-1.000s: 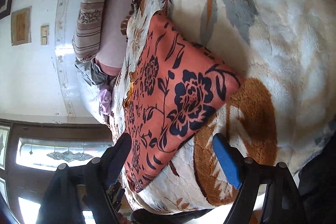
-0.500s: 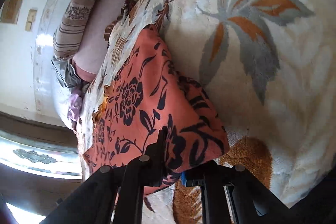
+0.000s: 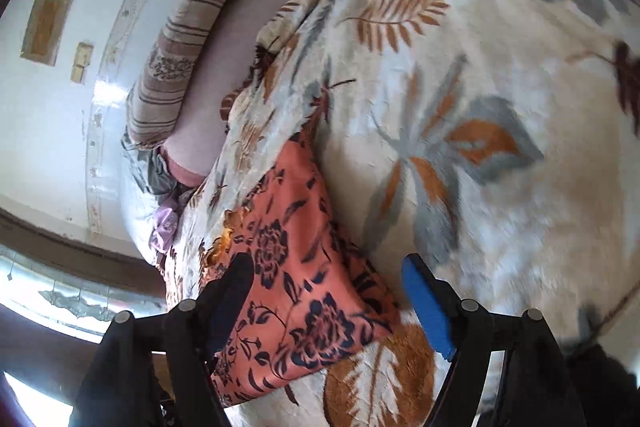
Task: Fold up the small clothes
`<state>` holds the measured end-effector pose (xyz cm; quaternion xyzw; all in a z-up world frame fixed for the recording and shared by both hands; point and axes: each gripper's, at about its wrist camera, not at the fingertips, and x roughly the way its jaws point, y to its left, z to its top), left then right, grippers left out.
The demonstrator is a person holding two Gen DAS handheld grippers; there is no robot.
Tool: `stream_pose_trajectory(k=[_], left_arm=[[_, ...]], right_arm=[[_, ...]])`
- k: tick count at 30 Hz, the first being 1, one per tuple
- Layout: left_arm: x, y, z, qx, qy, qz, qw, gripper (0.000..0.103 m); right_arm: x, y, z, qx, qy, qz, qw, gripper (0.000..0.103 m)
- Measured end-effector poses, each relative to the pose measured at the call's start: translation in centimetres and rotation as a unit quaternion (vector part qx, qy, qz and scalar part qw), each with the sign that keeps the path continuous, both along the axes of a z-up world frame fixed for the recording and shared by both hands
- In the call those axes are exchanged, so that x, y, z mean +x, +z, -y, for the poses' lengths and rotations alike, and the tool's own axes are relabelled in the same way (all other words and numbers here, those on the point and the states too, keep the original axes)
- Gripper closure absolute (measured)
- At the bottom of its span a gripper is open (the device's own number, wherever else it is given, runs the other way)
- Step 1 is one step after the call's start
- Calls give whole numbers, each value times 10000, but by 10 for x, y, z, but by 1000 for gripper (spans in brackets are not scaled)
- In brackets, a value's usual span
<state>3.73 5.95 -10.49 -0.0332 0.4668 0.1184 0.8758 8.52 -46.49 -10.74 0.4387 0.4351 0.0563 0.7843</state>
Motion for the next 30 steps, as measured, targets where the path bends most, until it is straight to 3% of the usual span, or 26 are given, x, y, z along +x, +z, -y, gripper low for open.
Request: stream_pose_trajectory(k=[4, 8, 10, 11, 12, 14, 16, 20, 22, 23, 24, 25, 26, 30], left_arm=[[-1, -1, -1, -36, -55, 24, 10000, 33], [-3, -2, 0, 33, -88, 65, 9999, 33], [-3, -2, -1, -10, -88, 78, 9999, 32], [-3, -2, -2, -37, -94, 85, 9999, 32], [-4, -2, -3, -62, -108, 88, 9999, 31], [-5, -2, -6, -118, -137, 117, 9998, 30], [-5, 1, -9, -205, -170, 109, 9996, 30], [-21, 12, -40, -253, 366, 198, 9988, 31], [-32, 5, -67, -362, 799, -3, 9961, 30], [-37, -1, -80, -532, 932, -109, 9942, 29], [-43, -5, -92, -804, 979, -126, 9919, 29], [-49, -5, -100, -948, 1043, -130, 9899, 29], [-54, -1, -105, -931, 1140, -154, 9890, 29], [-64, 18, -107, -892, 1258, -17, 9880, 30]], right_arm=[[84, -8, -15, 60, 978, -4, 9952, 24], [157, -31, -44, -529, 1643, -390, 9842, 27], [179, -48, -63, -806, 1974, -780, 9739, 38], [183, -49, -72, -1112, 2074, -797, 9686, 66], [186, -46, -79, -1463, 2169, -824, 9616, 74], [187, -40, -75, -1678, 1865, -780, 9649, 81], [185, -37, -67, -2253, 1373, -809, 9612, 81], [168, -29, -57, -2115, 1028, -754, 9690, 68], [152, -11, -54, -2262, 753, -566, 9695, 65], [140, 0, -56, -2203, 688, -398, 9722, 58], [127, 10, -59, -2099, 721, -233, 9748, 39], [114, 20, -62, -1988, 770, -89, 9770, 32], [98, 29, -68, -1848, 812, 77, 9794, 28], [39, 41, -106, -992, 1323, 395, 9854, 28]])
